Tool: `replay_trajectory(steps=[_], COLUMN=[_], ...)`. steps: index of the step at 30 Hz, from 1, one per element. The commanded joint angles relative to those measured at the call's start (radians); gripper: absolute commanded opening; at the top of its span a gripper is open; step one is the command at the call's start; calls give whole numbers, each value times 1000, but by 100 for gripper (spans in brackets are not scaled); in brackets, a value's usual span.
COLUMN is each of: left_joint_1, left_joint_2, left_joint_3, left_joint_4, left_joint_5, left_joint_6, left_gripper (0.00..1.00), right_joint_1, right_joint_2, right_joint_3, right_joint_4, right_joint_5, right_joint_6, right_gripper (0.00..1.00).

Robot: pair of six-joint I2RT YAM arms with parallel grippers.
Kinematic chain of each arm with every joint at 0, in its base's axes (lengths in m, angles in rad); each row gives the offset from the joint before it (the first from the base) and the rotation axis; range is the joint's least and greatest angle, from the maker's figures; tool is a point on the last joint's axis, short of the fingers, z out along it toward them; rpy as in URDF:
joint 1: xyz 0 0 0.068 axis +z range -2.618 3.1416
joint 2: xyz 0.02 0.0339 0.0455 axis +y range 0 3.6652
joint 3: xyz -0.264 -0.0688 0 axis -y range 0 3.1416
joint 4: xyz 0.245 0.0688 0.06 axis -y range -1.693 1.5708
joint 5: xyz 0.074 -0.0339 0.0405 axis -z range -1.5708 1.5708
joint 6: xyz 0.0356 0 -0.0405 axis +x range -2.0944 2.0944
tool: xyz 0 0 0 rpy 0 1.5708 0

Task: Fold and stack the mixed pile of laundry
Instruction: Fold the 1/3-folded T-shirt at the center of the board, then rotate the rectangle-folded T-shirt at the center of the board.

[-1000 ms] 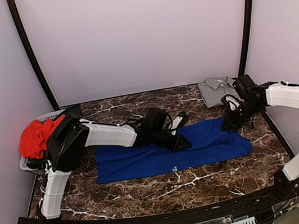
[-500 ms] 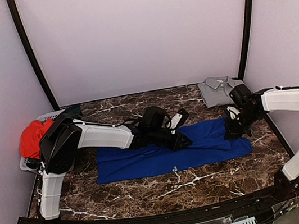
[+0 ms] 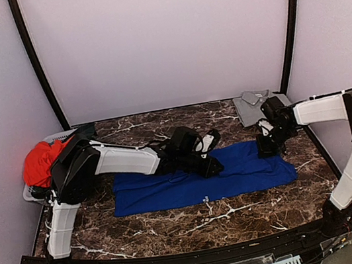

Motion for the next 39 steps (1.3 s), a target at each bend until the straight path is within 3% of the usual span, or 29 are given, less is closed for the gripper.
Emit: replay_trajectory(steps=[1,5,10,15,24,31,39], left_joint_1=[6,12,43,108,188,200,209], left_joint_2=[-11,-52,-148,-191,-202,-228,-404], left_joint_3=[62,81,86,90,-29,-222,-548], left_joint_4=[-167,-235,-346,-546,-657,-702,-640], left_joint_5=[-86,-107,-163,-187,-212,-251,-248], left_joint_6=[31,36,27,2,-58,-154,-317], left_gripper=[32,49,53,49,40,30,25], right_joint_1=[5,4,10,18,51,106,187], right_joint_2=[-19,-53,-187,-245,-92,-2,190], right_joint_3=[-4,16,38,22,-48,-38,102], right_joint_4=[-29,-89,-156,-163,-77,-64,-68], right_joint_5=[60,123,111,24,-36,3,77], right_joint_6=[-20,-12,0,-10,-6,8,-19], right_gripper=[13,35,39,41,38,37,35])
